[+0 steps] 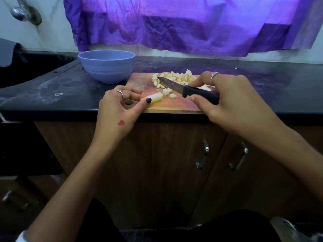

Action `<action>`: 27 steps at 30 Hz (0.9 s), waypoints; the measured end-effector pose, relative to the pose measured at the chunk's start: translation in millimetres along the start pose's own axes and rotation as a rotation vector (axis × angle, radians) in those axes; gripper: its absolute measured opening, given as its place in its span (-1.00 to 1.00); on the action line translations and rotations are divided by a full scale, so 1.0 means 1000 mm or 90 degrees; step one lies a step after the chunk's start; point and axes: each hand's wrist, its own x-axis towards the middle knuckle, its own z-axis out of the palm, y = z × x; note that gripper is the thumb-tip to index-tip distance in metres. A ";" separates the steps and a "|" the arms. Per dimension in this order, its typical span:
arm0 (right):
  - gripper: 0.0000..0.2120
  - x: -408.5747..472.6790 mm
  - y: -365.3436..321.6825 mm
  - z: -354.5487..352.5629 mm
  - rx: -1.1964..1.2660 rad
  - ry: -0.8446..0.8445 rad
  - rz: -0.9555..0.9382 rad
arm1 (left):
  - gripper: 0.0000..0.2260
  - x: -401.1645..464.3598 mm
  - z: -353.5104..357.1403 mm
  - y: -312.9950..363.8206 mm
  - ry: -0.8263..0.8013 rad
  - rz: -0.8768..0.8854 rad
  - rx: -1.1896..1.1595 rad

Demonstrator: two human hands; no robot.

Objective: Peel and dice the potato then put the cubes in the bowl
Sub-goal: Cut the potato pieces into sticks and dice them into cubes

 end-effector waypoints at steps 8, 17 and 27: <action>-0.76 -0.005 -0.008 0.004 -0.004 -0.054 -0.020 | -0.90 0.001 0.000 -0.002 -0.002 0.007 -0.003; -0.80 0.009 -0.016 0.013 0.015 -0.120 0.022 | -0.92 -0.001 -0.001 -0.001 -0.001 -0.005 -0.007; -0.77 -0.001 -0.009 -0.004 -0.049 -0.088 -0.023 | -0.89 -0.003 -0.001 0.001 0.003 -0.004 -0.014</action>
